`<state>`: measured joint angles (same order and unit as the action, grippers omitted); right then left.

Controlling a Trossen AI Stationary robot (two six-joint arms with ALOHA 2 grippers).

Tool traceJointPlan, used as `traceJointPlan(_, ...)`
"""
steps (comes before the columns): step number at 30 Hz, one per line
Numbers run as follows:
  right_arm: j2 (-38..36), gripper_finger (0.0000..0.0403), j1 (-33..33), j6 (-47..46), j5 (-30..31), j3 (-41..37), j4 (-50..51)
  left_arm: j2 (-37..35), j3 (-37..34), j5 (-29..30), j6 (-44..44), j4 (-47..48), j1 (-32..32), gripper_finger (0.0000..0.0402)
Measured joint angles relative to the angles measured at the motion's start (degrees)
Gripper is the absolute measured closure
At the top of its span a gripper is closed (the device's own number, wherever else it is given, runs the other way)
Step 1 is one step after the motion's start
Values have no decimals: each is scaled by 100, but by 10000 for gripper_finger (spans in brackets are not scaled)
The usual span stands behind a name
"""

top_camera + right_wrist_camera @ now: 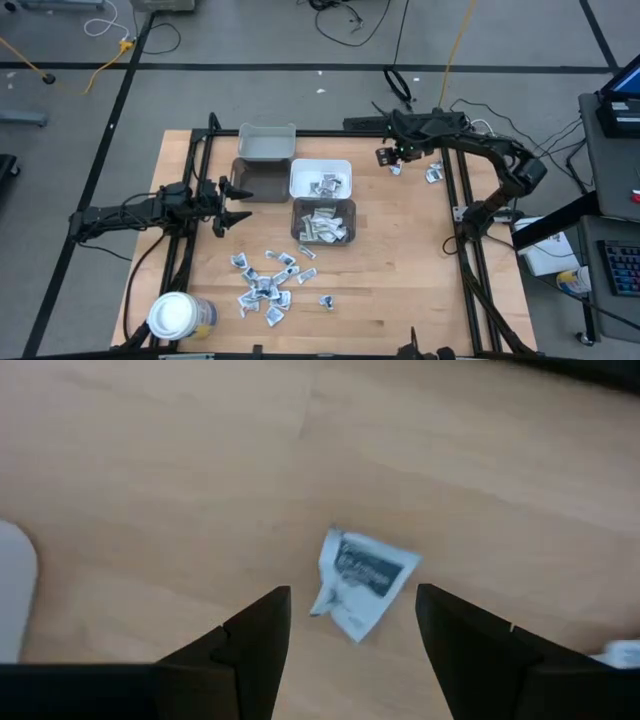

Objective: Pick & Place First Aid Supplies
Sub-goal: Put the gray towelette pack into the white bin

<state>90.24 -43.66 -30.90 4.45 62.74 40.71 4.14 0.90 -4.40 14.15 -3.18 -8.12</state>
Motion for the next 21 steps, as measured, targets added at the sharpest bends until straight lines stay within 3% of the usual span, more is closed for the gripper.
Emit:
traceJointPlan(15,433,196,291,718,40,-1099,-1530,-1,1,-1,0,0,1,91)
traceJointPlan(18,439,222,291,888,85,-1128,-1541,0,0,-1,0,0,0,91)
traceJointPlan(21,444,274,302,916,118,-1130,-1551,-2,-1,0,0,0,0,91)
